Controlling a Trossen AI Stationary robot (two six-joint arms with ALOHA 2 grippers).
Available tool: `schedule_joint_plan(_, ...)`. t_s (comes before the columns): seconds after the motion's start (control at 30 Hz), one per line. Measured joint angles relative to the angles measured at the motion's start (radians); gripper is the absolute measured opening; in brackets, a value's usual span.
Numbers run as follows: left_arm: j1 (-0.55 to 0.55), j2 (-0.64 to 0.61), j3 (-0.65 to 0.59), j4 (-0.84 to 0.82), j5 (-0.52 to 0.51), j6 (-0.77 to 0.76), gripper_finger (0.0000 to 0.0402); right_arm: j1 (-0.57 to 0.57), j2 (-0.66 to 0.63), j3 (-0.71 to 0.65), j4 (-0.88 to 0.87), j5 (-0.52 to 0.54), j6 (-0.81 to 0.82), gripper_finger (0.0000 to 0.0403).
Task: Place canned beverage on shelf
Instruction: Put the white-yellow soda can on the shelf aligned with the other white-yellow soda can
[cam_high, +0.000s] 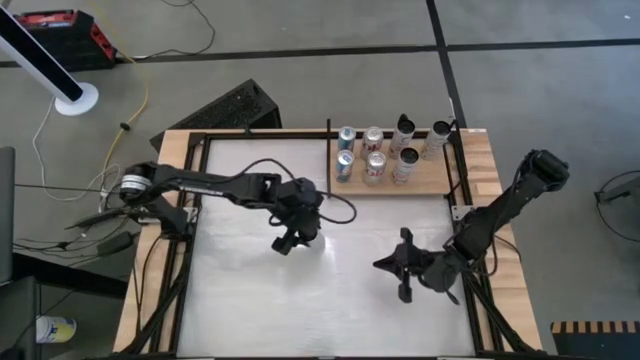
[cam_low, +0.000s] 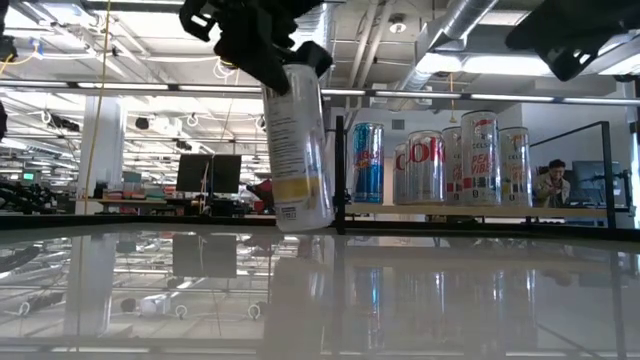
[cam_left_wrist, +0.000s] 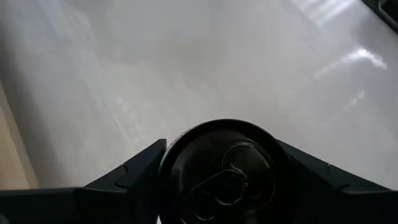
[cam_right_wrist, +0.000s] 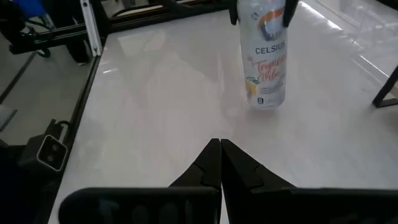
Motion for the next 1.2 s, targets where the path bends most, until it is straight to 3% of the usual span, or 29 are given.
schedule_joint_plan(0.4, 0.017, 0.093, 0.108, -0.139, 0.052, 0.113, 0.0241, -0.063, 0.0, 0.0, -0.004, 0.0, -0.013, 0.0024)
schedule_joint_plan(0.57, 0.017, 0.094, 0.105, -0.128, 0.052, 0.127, 0.0337, -0.088, 0.0, 0.0, -0.005, -0.002, -0.024, 0.0024)
schedule_joint_plan(0.7, 0.017, 0.094, 0.105, -0.109, 0.032, 0.124, 0.0374, -0.101, 0.0, 0.0, -0.006, -0.006, -0.024, 0.0024)
schedule_joint_plan(0.97, 0.017, 0.052, 0.109, -0.155, -0.027, 0.096, 0.0376, -0.166, 0.0, 0.0, 0.025, -0.022, -0.022, 0.0031)
schedule_joint_plan(1.2, 0.017, -0.063, 0.109, -0.305, -0.152, -0.011, 0.0376, -0.302, 0.0, 0.038, 0.131, -0.192, -0.196, 0.0076)
